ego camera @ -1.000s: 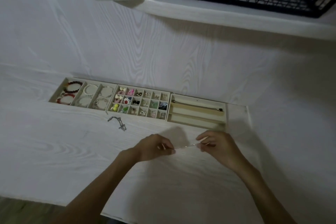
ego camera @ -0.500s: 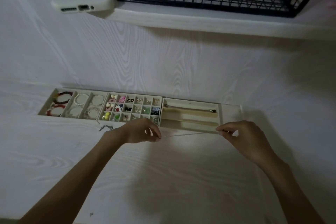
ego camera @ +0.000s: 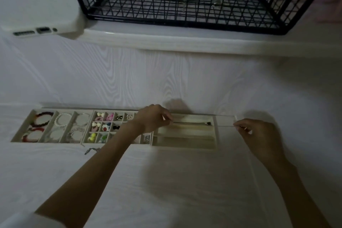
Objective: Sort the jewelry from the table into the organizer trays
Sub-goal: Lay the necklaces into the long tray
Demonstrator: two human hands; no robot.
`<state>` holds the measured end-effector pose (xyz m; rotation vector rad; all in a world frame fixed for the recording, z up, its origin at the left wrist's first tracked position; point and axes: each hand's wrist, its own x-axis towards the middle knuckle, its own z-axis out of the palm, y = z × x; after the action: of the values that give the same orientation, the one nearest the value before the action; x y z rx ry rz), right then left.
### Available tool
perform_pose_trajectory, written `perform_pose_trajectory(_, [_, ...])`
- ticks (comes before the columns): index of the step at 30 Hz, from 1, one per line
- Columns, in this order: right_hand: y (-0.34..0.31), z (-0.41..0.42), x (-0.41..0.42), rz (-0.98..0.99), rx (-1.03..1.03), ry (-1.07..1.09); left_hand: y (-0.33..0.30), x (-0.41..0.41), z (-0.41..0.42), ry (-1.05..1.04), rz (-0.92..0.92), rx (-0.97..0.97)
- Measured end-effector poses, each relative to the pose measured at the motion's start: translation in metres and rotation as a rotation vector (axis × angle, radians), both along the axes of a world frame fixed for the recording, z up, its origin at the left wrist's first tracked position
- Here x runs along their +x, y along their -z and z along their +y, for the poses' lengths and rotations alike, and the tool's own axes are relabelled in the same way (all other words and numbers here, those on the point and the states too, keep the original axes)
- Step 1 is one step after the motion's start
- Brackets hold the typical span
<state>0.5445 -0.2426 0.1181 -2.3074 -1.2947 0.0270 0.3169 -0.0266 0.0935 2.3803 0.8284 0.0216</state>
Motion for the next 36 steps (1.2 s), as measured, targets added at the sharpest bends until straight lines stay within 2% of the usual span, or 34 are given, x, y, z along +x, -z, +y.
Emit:
perform_pose_trajectory(11, [0.036,0.02,0.018,-0.023,-0.129,0.012,0.045,0.02,0.008,-0.033,0.141,-0.036])
perform_pose_trajectory(19, [0.046,0.022,0.023,-0.035,-0.05,0.014,0.033,0.026,0.009,-0.007,0.075,0.088])
perform_pose_trajectory(30, [0.058,0.01,0.038,-0.048,-0.044,0.044,0.025,0.053,-0.005,0.07,0.09,0.062])
perform_pose_trajectory(36, [0.063,0.012,0.038,-0.035,-0.075,0.027,0.043,0.037,0.001,0.049,0.199,0.131])
